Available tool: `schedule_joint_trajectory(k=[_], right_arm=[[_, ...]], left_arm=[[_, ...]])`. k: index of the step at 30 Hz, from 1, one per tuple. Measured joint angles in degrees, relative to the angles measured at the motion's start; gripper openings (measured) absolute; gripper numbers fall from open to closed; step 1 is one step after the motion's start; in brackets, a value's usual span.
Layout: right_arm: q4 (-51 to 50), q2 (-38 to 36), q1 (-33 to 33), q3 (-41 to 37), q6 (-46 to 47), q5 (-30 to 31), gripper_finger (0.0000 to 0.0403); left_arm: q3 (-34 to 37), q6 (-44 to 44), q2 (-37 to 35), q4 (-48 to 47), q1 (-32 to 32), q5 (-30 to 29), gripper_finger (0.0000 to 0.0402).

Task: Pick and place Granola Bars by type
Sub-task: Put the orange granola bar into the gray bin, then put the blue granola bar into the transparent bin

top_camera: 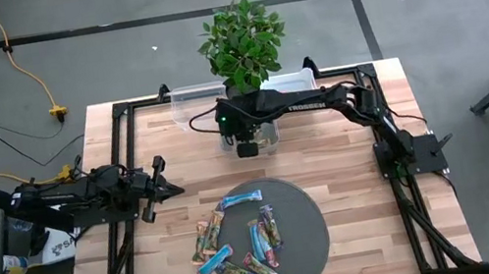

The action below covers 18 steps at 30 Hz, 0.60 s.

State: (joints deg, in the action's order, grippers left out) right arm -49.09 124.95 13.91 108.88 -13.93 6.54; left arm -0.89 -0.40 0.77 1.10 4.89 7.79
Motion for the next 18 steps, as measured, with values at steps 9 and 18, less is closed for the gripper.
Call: schedule_joint_trajectory(k=[9,18], right_arm=[[-0.6,0.0,-0.1,0.0,0.0,-1.0,0.0070],[-1.5,0.0,-0.1,0.0,2.0,-1.3,0.0074]], left_arm=[[0.0,0.0,0.0,0.0,0.0,0.0,0.0001],[0.0,0.0,0.0,0.0,0.0,0.3,0.0001]])
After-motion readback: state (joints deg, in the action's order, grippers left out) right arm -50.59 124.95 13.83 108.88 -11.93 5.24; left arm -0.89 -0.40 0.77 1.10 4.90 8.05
